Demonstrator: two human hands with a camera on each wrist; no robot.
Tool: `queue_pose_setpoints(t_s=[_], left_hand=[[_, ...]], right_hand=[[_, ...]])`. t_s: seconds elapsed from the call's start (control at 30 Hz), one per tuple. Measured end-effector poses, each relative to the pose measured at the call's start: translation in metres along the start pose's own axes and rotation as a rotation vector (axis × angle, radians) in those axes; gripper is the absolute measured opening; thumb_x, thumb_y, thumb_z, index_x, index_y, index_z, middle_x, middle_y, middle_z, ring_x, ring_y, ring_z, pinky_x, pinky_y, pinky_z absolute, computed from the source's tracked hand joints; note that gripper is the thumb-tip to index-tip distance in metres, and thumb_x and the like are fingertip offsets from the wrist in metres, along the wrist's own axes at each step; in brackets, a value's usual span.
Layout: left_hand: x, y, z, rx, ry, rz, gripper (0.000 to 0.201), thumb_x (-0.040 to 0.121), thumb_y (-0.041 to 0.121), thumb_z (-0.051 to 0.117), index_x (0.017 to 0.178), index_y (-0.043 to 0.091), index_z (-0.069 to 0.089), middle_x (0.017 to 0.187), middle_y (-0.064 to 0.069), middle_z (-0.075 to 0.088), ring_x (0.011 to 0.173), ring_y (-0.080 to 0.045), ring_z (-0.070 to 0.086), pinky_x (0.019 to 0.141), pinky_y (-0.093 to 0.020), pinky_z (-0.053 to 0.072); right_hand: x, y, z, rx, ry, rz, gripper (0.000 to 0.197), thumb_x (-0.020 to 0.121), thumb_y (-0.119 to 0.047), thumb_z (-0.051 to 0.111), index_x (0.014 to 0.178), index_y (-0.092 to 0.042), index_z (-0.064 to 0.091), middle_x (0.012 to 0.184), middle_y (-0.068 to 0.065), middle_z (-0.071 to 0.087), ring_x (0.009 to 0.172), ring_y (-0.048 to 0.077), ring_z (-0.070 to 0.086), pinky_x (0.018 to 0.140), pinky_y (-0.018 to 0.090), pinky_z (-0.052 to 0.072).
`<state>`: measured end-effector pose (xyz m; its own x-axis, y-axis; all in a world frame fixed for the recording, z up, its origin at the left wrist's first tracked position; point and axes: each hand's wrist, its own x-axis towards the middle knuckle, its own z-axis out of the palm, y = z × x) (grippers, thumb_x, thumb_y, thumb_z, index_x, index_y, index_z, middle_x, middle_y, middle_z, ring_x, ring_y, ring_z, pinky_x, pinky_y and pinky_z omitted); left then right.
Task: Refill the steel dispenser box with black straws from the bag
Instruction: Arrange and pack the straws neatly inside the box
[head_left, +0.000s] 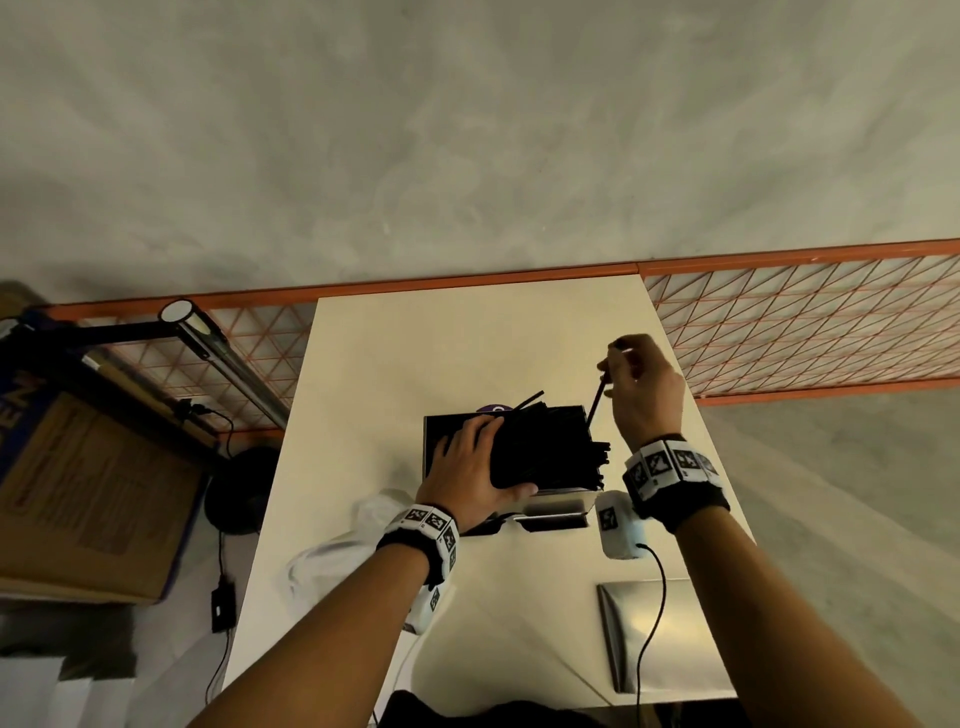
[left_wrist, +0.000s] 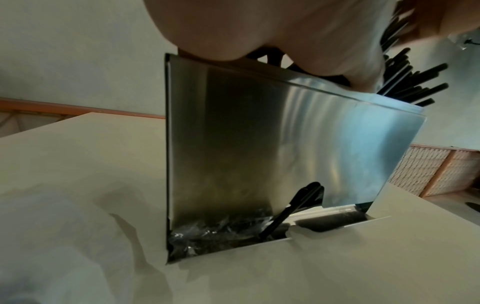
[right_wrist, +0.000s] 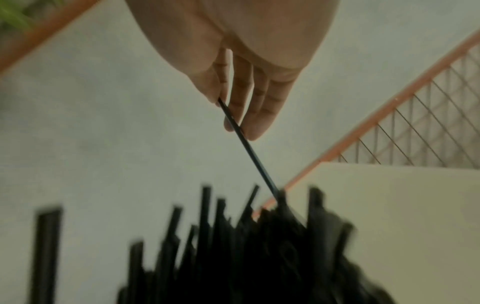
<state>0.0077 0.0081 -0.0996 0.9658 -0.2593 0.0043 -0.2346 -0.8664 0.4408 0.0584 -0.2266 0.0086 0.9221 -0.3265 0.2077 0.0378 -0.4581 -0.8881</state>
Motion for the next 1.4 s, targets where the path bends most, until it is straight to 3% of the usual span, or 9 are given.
queue_pose_setpoints(t_s=[0.23, 0.37, 0.53, 0.7, 0.83, 0.93, 1.03, 1.2, 1.4], left_hand=[[-0.001, 0.001, -0.002, -0.048, 0.002, 0.006, 0.107, 0.071, 0.085, 0.055, 0.152, 0.020, 0.031, 0.149, 0.001, 0.042, 0.138, -0.019, 0.044, 0.116, -0.045, 0.037], [-0.001, 0.002, -0.004, -0.101, 0.015, -0.005, 0.111, 0.069, 0.081, 0.061, 0.155, 0.021, 0.028, 0.149, 0.002, 0.044, 0.137, -0.018, 0.044, 0.117, -0.043, 0.036], [0.000, 0.001, -0.003, -0.140, 0.032, -0.033, 0.111, 0.068, 0.072, 0.073, 0.156, 0.023, 0.027, 0.148, 0.002, 0.045, 0.137, -0.018, 0.044, 0.118, -0.042, 0.035], [0.001, 0.001, -0.002, -0.127, 0.000, -0.041, 0.095, 0.078, 0.070, 0.070, 0.153, 0.023, 0.035, 0.151, 0.003, 0.041, 0.136, -0.021, 0.045, 0.115, -0.044, 0.039], [0.001, -0.003, 0.000, -0.115, -0.019, 0.009, 0.075, 0.093, 0.058, 0.063, 0.156, 0.028, 0.036, 0.153, 0.006, 0.034, 0.138, -0.019, 0.044, 0.106, -0.044, 0.049], [0.001, -0.006, 0.000, -0.124, -0.039, 0.031, 0.066, 0.101, 0.051, 0.056, 0.159, 0.037, 0.028, 0.155, 0.007, 0.029, 0.138, -0.020, 0.044, 0.104, -0.046, 0.051], [0.000, -0.007, 0.000, -0.155, -0.046, 0.067, 0.064, 0.104, 0.044, 0.054, 0.161, 0.039, 0.024, 0.155, 0.006, 0.029, 0.139, -0.019, 0.043, 0.111, -0.042, 0.046], [0.004, -0.003, 0.003, -0.143, -0.063, 0.134, 0.074, 0.103, 0.028, 0.061, 0.162, 0.042, 0.018, 0.157, 0.001, 0.026, 0.143, -0.022, 0.038, 0.120, -0.041, 0.037], [0.012, 0.015, 0.002, -0.225, -0.099, 0.093, 0.085, 0.097, 0.064, 0.048, 0.165, 0.027, 0.013, 0.162, 0.000, 0.023, 0.150, -0.022, 0.027, 0.124, -0.043, 0.030]], right_hand=[[0.000, -0.060, -0.023, 0.212, 0.129, -0.208, 0.008, 0.099, -0.015, 0.051, 0.105, -0.013, 0.056, 0.085, 0.000, 0.071, 0.078, 0.014, 0.070, 0.063, 0.038, 0.060], [-0.008, -0.061, -0.010, 0.298, 0.079, -0.150, 0.010, 0.099, -0.012, 0.052, 0.109, -0.011, 0.054, 0.083, 0.004, 0.071, 0.073, 0.019, 0.071, 0.062, 0.038, 0.061], [-0.033, -0.026, 0.027, 0.018, -0.130, -0.141, 0.021, 0.095, -0.013, 0.055, 0.113, -0.022, 0.063, 0.083, -0.002, 0.074, 0.074, 0.014, 0.070, 0.072, 0.034, 0.058], [-0.060, 0.006, 0.045, -0.270, -0.315, -0.231, 0.018, 0.094, -0.017, 0.061, 0.107, -0.018, 0.073, 0.094, 0.007, 0.073, 0.086, 0.026, 0.065, 0.078, 0.033, 0.050], [-0.062, 0.007, 0.038, -0.215, -0.272, -0.320, 0.013, 0.094, -0.013, 0.062, 0.095, -0.009, 0.074, 0.098, 0.003, 0.072, 0.093, 0.022, 0.061, 0.086, 0.029, 0.047], [-0.057, 0.013, 0.027, -0.185, -0.145, -0.193, 0.019, 0.097, -0.016, 0.056, 0.109, -0.010, 0.071, 0.113, 0.004, 0.068, 0.107, 0.021, 0.057, 0.092, 0.020, 0.037], [-0.058, 0.031, 0.017, -0.176, -0.093, 0.054, 0.027, 0.099, -0.022, 0.051, 0.121, -0.013, 0.062, 0.120, 0.008, 0.060, 0.112, 0.026, 0.056, 0.096, 0.034, 0.043], [-0.075, 0.049, 0.006, -0.206, -0.238, 0.220, 0.030, 0.100, -0.033, 0.047, 0.124, -0.016, 0.057, 0.115, 0.007, 0.059, 0.103, 0.026, 0.057, 0.088, 0.038, 0.046], [-0.083, 0.038, 0.020, -0.194, -0.237, 0.179, 0.028, 0.102, -0.029, 0.045, 0.111, -0.011, 0.063, 0.106, 0.006, 0.059, 0.097, 0.026, 0.056, 0.081, 0.030, 0.039]])
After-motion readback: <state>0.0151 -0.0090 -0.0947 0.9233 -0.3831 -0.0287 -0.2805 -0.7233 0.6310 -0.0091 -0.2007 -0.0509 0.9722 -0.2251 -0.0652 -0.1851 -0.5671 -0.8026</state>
